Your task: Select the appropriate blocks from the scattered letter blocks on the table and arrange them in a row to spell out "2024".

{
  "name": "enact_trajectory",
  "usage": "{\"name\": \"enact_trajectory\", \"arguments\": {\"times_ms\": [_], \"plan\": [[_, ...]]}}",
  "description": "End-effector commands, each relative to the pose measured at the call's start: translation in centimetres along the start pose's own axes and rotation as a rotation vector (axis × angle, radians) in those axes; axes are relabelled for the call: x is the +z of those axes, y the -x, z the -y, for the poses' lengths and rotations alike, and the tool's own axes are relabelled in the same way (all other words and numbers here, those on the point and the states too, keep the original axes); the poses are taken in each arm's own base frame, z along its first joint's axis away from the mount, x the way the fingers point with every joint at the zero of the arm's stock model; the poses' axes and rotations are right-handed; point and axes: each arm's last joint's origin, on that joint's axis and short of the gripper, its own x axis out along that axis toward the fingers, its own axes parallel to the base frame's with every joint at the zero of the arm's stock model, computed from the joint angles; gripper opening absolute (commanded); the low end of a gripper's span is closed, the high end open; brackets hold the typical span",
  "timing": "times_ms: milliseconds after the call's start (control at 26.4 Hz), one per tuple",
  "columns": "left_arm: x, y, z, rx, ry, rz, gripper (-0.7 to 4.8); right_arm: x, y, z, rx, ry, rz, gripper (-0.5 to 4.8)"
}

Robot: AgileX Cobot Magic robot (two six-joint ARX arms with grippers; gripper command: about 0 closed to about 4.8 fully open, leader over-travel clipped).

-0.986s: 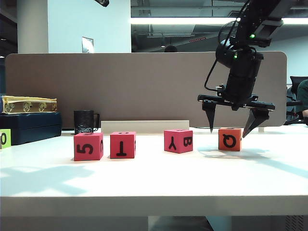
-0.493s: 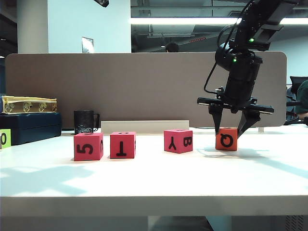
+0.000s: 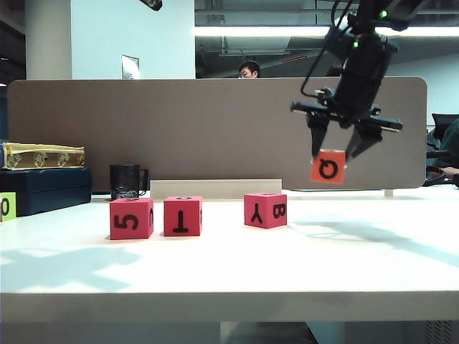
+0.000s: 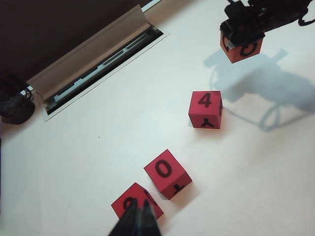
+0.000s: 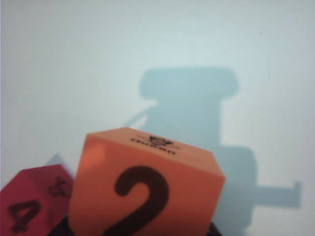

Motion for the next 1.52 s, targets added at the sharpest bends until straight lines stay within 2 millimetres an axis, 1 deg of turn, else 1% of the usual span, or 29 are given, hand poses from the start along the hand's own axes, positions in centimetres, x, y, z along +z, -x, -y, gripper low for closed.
{"name": "enact_trajectory", "arguments": {"times_ms": [38,76,114,152,265,379,531,682,796,986,1061,1137,1213,1516], "plan": [[0.2,0.2,-0.1,0.001,-0.002,0.014,-0.06,-0.2,1.2,-1.8,0.122,0.033,-0.014,1.98],[0.2,0.2,-0.1,0.001,-0.002,0.014,-0.06,-0.5,1.3,-2.6,0.181,0.047,-0.037,1.98],[0.2,0.2,-0.1,0.001,-0.002,0.014,-0.06,-0.7,1.3,-3.1,0.197,0.055,-0.047,1.98],[0.2,0.2,-0.1,0.001,-0.002,0.013,-0.06,-1.1,1.3,-4.1,0.214,0.077,-0.056,1.98],[0.2,0.2,-0.1,0.001,-0.002,0.013,-0.06,-2.0,1.4,-6.1,0.255,0.117,-0.072,1.98],[0.2,0.2,-0.1,0.001,-0.002,0.013,-0.06,-2.8,1.5,-7.7,0.284,0.156,-0.087,1.98],[0.2,0.2,-0.1,0.001,-0.003,0.01,-0.06,-3.9,1.7,-9.6,0.31,0.221,-0.102,1.98],[0.1,0.2,-0.1,0.0,-0.006,0.004,-0.06,-5.0,1.5,-11.0,0.31,0.283,-0.128,1.98],[0.1,0.2,-0.1,-0.001,-0.006,0.002,-0.06,-5.8,1.1,-11.7,0.282,0.32,-0.144,1.98],[0.0,0.2,-0.1,-0.001,-0.01,-0.006,-0.05,-6.3,0.0,-11.8,0.269,0.322,-0.171,1.98],[0.0,0.2,-0.1,-0.001,-0.01,-0.006,-0.06,-6.5,-0.7,-11.8,0.264,0.322,-0.184,1.98],[0.0,0.2,-0.1,-0.001,-0.01,-0.006,-0.06,-6.9,-2.0,-11.7,0.255,0.321,-0.206,1.98],[0.0,0.2,-0.1,-0.001,-0.01,-0.007,-0.06,-7.1,-2.6,-11.7,0.251,0.321,-0.217,1.98],[0.0,0.2,-0.1,0.0,-0.01,-0.006,-0.06,-7.2,-3.6,-11.8,0.26,0.321,-0.195,2.01]]}}
